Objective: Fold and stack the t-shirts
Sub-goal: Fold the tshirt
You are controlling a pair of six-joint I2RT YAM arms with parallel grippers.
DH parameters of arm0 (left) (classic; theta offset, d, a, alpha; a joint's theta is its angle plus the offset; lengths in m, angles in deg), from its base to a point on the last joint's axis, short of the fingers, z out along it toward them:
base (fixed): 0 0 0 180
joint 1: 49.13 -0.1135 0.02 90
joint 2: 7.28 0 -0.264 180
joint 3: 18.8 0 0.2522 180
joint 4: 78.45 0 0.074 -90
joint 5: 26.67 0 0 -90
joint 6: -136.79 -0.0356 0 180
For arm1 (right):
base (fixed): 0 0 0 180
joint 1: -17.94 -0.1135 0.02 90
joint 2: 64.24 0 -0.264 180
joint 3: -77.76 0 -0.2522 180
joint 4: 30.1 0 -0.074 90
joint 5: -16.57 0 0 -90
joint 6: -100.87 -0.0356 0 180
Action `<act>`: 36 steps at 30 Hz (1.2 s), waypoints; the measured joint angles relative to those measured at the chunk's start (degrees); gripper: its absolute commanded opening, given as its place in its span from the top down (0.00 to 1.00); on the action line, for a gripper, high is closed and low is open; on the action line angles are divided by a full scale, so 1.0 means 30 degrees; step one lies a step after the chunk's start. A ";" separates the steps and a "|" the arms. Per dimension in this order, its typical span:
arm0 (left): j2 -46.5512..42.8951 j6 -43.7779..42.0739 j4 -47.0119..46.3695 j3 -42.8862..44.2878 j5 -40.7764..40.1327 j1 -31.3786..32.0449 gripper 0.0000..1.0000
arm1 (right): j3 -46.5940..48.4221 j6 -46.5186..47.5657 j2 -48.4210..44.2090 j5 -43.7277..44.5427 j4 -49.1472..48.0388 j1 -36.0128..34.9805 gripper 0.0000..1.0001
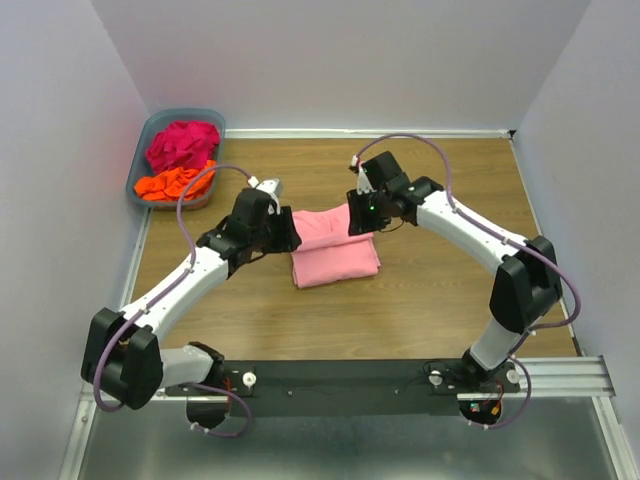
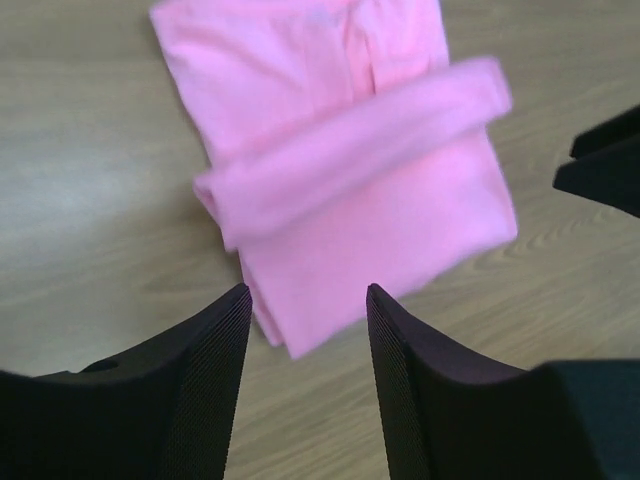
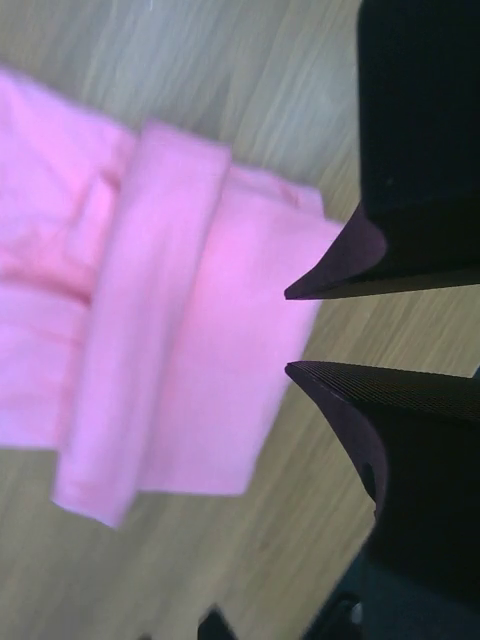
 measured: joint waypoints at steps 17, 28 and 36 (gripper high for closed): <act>-0.0357 -0.1151 -0.3701 -0.4342 -0.1158 0.0335 0.26 | -0.3402 0.3570 0.1661 -0.1814 -0.4765 -0.0393 0.56; -0.0364 -0.1158 -0.3934 -0.4364 -0.0903 0.0335 0.26 | 0.0364 0.3235 0.5552 -0.2251 -0.4925 -0.0087 0.57; -0.0452 -0.1195 -0.3920 -0.4736 -0.0823 0.0335 0.26 | 0.4779 0.1333 0.7985 -0.0823 -0.5559 0.2594 0.54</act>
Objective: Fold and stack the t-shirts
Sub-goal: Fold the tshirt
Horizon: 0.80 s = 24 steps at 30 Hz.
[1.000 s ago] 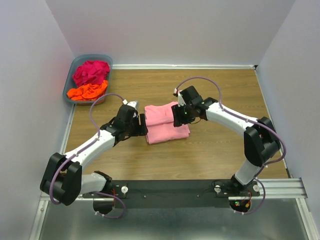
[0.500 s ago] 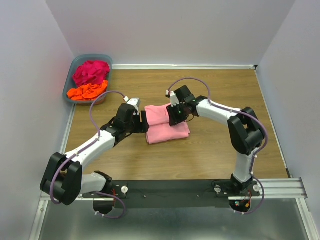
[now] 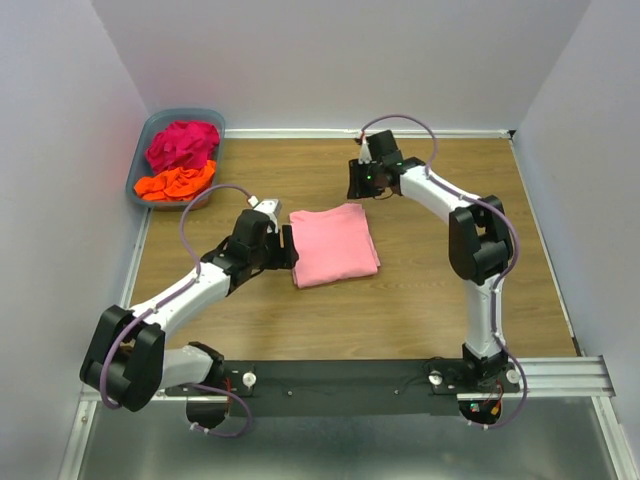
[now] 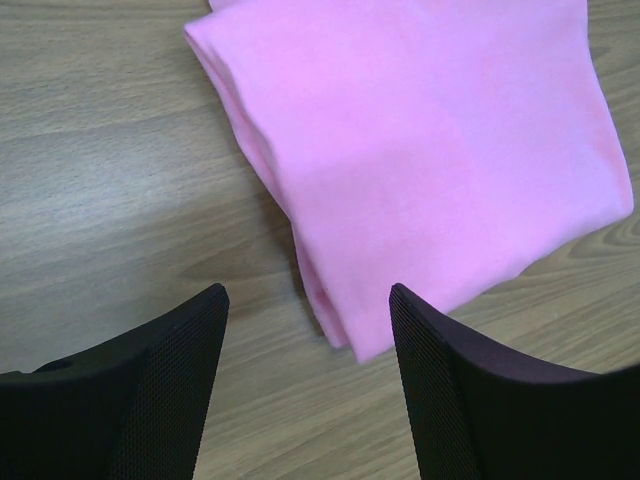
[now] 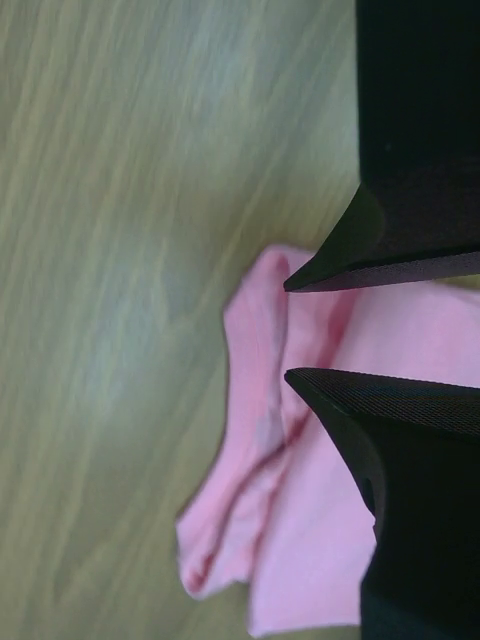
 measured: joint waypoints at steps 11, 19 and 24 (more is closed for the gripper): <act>0.3264 0.0408 -0.1727 0.1078 0.0284 -0.1362 0.45 | -0.3424 -0.0117 -0.2004 -0.2018 -0.1341 0.1260 0.50; 0.6900 0.0328 -0.3089 0.3541 0.1173 -0.1909 0.89 | -0.5792 -0.0233 -0.2965 -0.3949 -0.2280 0.1851 0.50; 0.9253 0.0270 -0.3759 0.5348 0.1574 -0.2025 0.89 | -0.6477 -0.0299 -0.4138 -0.4204 -0.2652 0.1865 0.50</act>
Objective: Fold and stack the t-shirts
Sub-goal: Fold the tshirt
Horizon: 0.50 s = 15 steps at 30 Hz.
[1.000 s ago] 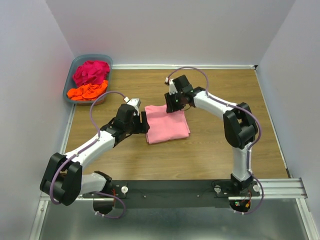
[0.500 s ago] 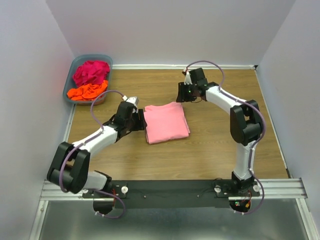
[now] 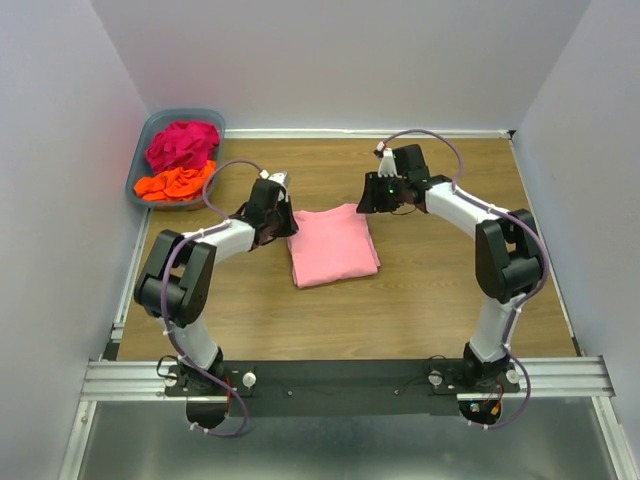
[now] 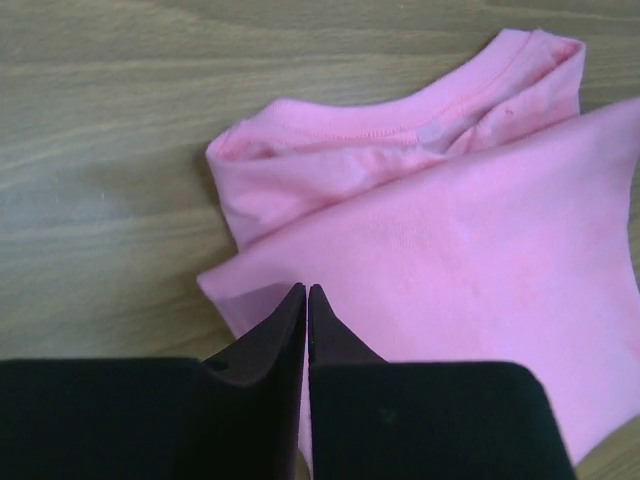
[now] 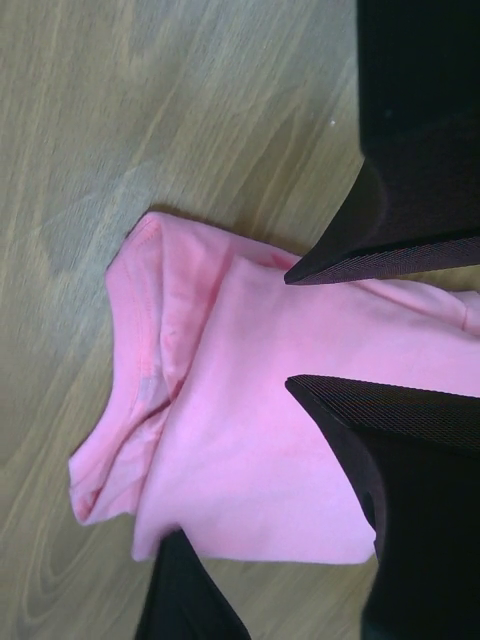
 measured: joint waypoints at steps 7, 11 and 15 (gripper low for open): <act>0.0466 -0.0379 -0.0197 0.1654 0.0233 0.0007 0.85 | -0.1202 -0.0248 -0.1115 -0.0328 -0.0342 0.0000 0.50; 0.0313 -0.0474 -0.0430 0.1931 0.0262 0.0007 0.84 | -0.1355 -0.0882 -0.1122 -0.1304 -0.0576 0.0000 0.50; -0.0109 0.0138 -0.1158 0.0437 0.0743 0.0000 0.84 | -0.1494 -0.2412 -0.0940 -0.3140 -0.2339 0.0000 0.50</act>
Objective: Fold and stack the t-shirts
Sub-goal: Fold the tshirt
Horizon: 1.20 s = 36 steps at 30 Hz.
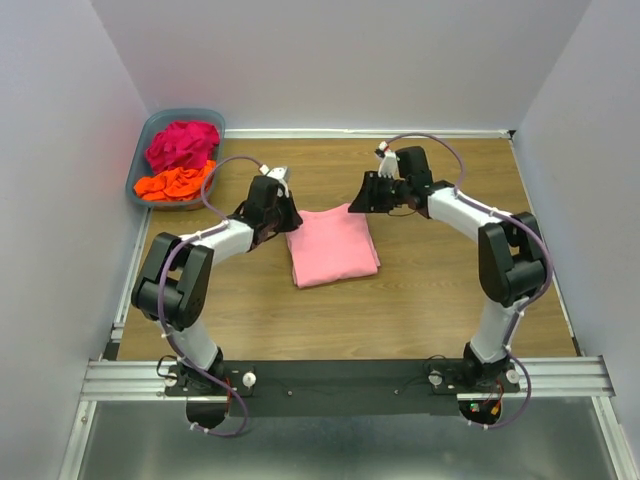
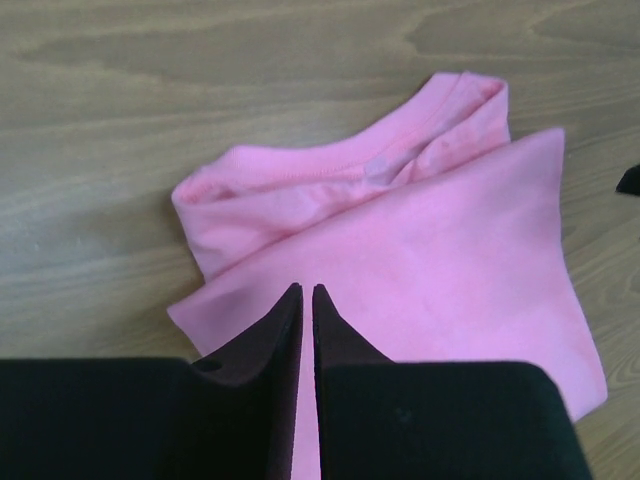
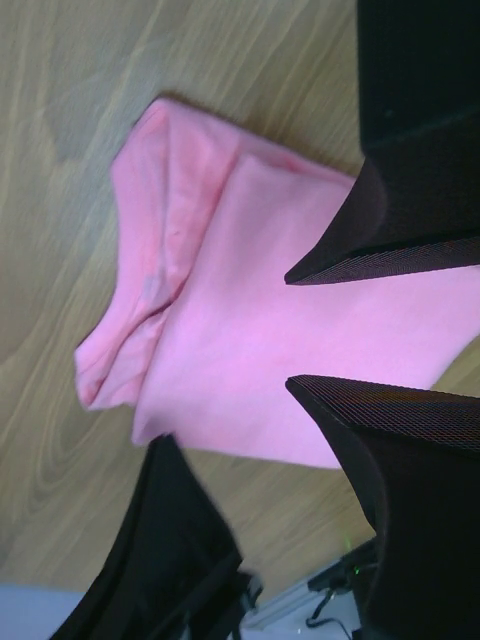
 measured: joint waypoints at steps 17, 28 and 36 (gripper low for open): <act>0.3016 0.2164 -0.3402 -0.0648 0.2186 -0.1268 0.84 | -0.1617 -0.5931 0.6419 -0.5421 -1.0943 0.2186 0.54; -0.0379 0.1938 -0.1596 -0.0794 0.2579 -0.1581 0.81 | -0.3126 -0.5202 0.2586 -0.5676 -0.9158 0.2557 0.50; -0.4685 0.2565 -0.2229 -0.3694 0.3359 0.2120 0.81 | -0.6914 -0.5268 -0.2186 -0.7038 -0.9216 0.1909 0.55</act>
